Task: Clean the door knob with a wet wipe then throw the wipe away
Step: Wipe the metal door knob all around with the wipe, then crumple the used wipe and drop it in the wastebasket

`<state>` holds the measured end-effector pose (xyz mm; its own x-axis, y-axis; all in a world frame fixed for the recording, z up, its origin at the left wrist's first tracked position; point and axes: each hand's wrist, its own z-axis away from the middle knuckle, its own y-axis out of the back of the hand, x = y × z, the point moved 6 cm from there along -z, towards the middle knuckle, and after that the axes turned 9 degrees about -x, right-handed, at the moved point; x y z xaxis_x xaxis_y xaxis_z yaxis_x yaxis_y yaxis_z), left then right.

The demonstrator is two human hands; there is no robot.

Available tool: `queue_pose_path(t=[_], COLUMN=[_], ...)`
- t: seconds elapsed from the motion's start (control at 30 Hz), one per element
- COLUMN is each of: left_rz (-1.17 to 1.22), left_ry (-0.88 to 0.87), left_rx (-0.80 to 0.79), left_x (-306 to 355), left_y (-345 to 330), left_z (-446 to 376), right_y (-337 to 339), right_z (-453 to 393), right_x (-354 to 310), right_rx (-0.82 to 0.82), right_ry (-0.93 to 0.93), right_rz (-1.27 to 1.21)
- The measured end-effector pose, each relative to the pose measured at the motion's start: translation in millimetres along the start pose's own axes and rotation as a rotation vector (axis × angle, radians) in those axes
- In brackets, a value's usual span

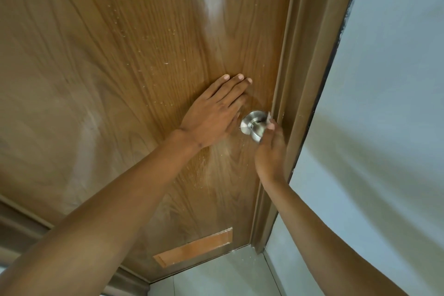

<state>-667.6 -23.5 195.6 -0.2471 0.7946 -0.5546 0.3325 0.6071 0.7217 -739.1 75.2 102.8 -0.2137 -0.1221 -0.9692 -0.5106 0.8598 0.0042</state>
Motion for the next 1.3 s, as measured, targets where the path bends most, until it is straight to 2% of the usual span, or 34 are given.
queue_pose_path(t=[0.07, 0.17, 0.27, 0.37, 0.5, 0.57, 0.63, 0.73, 0.77, 0.83, 0.97, 1.07, 1.17, 1.3], left_rz=[0.015, 0.036, 0.047, 0.110, 0.403, 0.670, 1.132, 1.951, 2.133, 2.337, 2.458, 2.418, 2.367, 2.250], left_ry=[0.003, 0.011, 0.030, 0.057, 0.174, 0.287, 0.486, 0.814, 0.858, 0.904, 1.146, 1.299, 1.491, 1.548], left_rx=[-0.002, -0.019, -0.028, -0.018, 0.040, 0.032, -0.058, -0.160, -0.141, -0.080, 0.069, 0.184, 0.297, 0.169], left_x=[1, 2, 4, 9, 22, 29, 34, 50, 54, 59, 54, 39, 24, 20], left_y=[-1, -2, -3, -3, -2, -10, -26, -47, -49, -49, -50, -44, -34, -19], left_z=[0, -1, 0, 4, 27, 45, 63, 90, 99, 118, 167, 215, 278, 354], right_y=[0, 4, 10, 15, 22, 22, 17, 4, -3, -19, -52, -79, -117, -165], right_z=[1, 1, 0, 11, 29, 33, 35, 41, 44, 52, 78, 111, 157, 217], right_x=[-4, 1, 4, 2, -5, -9, -9, -9, -10, -10, -5, 0, 8, 15], right_rx=[-0.058, -0.206, -0.371, -0.404, -0.373, -0.328, -0.289, -0.320, -0.345, -0.398, -0.490, -0.592, -0.724, -0.854], right_ry=[0.267, 0.547, 0.722, 0.797, 0.711, 0.655, 0.534, 0.376, 0.360, 0.337, 0.208, 0.053, -0.221, -0.431], right_rz=[0.198, 0.544, 0.815, 0.824, 0.492, 0.358, 0.261, 0.120, 0.126, 0.184, 0.174, 0.036, -0.213, -0.274])
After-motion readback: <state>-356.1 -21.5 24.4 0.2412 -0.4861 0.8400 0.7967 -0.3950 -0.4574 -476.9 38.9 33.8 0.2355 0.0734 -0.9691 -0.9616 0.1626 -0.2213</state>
